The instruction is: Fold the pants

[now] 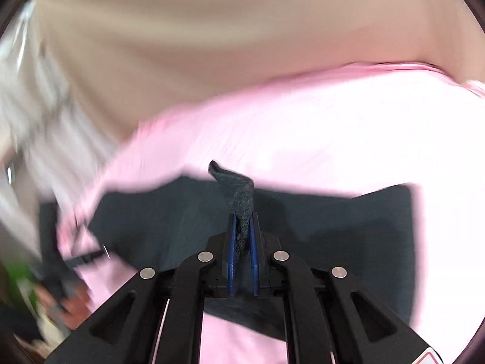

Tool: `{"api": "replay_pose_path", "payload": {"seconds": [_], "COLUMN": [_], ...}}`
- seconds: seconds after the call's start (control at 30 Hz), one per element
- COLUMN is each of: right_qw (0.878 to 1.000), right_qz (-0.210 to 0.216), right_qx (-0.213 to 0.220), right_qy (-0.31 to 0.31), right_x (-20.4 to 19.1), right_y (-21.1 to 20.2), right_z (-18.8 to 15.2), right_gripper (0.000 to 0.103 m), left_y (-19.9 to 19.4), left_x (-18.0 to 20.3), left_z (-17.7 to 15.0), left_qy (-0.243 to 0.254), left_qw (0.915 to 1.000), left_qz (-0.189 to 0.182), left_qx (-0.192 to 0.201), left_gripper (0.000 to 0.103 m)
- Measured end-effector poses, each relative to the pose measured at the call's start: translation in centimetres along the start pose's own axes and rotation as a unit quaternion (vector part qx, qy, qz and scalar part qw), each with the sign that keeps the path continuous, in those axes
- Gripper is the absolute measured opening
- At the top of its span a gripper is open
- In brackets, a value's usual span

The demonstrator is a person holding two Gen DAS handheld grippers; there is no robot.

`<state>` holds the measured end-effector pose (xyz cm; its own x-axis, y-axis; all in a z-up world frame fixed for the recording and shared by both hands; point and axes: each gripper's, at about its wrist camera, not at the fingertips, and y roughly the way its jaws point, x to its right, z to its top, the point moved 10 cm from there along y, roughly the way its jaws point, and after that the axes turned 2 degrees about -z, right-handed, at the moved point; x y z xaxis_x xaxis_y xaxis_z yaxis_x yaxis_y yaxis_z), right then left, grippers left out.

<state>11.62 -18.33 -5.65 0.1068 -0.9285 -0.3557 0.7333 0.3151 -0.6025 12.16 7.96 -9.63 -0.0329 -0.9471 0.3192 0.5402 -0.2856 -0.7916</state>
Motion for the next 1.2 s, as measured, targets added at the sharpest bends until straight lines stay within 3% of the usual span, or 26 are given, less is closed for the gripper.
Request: {"api": "replay_pose_path", "payload": {"seconds": [0.13, 0.23, 0.33, 0.37, 0.47, 0.53, 0.57, 0.6, 0.67, 0.83, 0.87, 0.9, 1.07, 1.2], "right_qw": [0.999, 0.993, 0.98, 0.973, 0.96, 0.96, 0.96, 0.96, 0.955, 0.948, 0.949, 0.952, 0.969, 0.986], "right_qz": [0.024, 0.068, 0.08, 0.059, 0.015, 0.014, 0.012, 0.016, 0.017, -0.005, -0.004, 0.0, 0.059, 0.11], "right_qx": [-0.012, -0.035, -0.087, -0.114, -0.146, -0.134, -0.134, -0.133, -0.135, -0.128, -0.129, -0.131, -0.147, -0.102], "right_qy": [-0.04, -0.09, -0.161, -0.191, -0.24, -0.244, -0.245, -0.246, -0.263, -0.292, -0.287, -0.277, -0.191, -0.068], "right_x": [-3.2, -8.8, -13.6, -14.4, -14.0, -14.1, -14.3, -14.6, -15.1, -14.6, -14.7, -14.7, -13.5, -10.1], "right_y": [0.1, 2.6, 6.9, 9.2, 11.5, 11.1, 11.0, 10.9, 11.0, 11.0, 11.4, 11.6, 11.4, 8.0], "right_z": [-0.2, -1.8, -5.5, -7.5, -11.2, -11.3, -11.2, -11.2, -11.7, -11.8, -11.7, -11.5, -10.1, -6.4], "right_gripper": [0.007, 0.007, 0.008, 0.01, 0.018, 0.023, 0.033, 0.049, 0.057, 0.056, 0.051, 0.039, 0.015, 0.012], "left_y": [0.7, 0.2, -1.3, -1.6, -2.2, -2.2, -2.0, -1.8, -1.3, -0.5, -0.4, -0.4, -0.5, -0.2], "left_x": [1.4, 1.2, 0.0, -0.4, -1.9, -2.7, -3.0, -3.2, -3.2, -2.9, -2.9, -2.9, -3.0, -2.9], "left_z": [-0.1, -0.2, -0.2, -0.2, -0.3, -0.4, -0.4, -0.4, -0.4, -0.7, -0.8, -0.8, -0.7, -0.8], "left_qy": [-0.008, -0.011, -0.008, -0.009, -0.016, -0.021, -0.025, -0.028, -0.034, -0.029, -0.029, -0.028, -0.031, -0.029], "left_qw": [0.9999, 0.9999, 0.9999, 0.9998, 0.9996, 0.9995, 0.9994, 0.9994, 0.9994, 0.9996, 0.9996, 0.9996, 0.9995, 0.9995], "left_qz": [-0.007, -0.005, 0.008, 0.011, 0.018, 0.02, 0.019, 0.018, 0.01, 0.004, 0.004, 0.004, 0.006, 0.011], "left_qx": [-0.003, -0.001, 0.012, 0.014, 0.017, 0.015, 0.014, 0.012, 0.008, 0.0, -0.001, -0.001, -0.002, -0.008], "left_gripper": [0.096, 0.096, 0.096, 0.096, 0.096, 0.096, 0.096, 0.096, 0.096, 0.096, 0.096, 0.096, 0.096, 0.097]}}
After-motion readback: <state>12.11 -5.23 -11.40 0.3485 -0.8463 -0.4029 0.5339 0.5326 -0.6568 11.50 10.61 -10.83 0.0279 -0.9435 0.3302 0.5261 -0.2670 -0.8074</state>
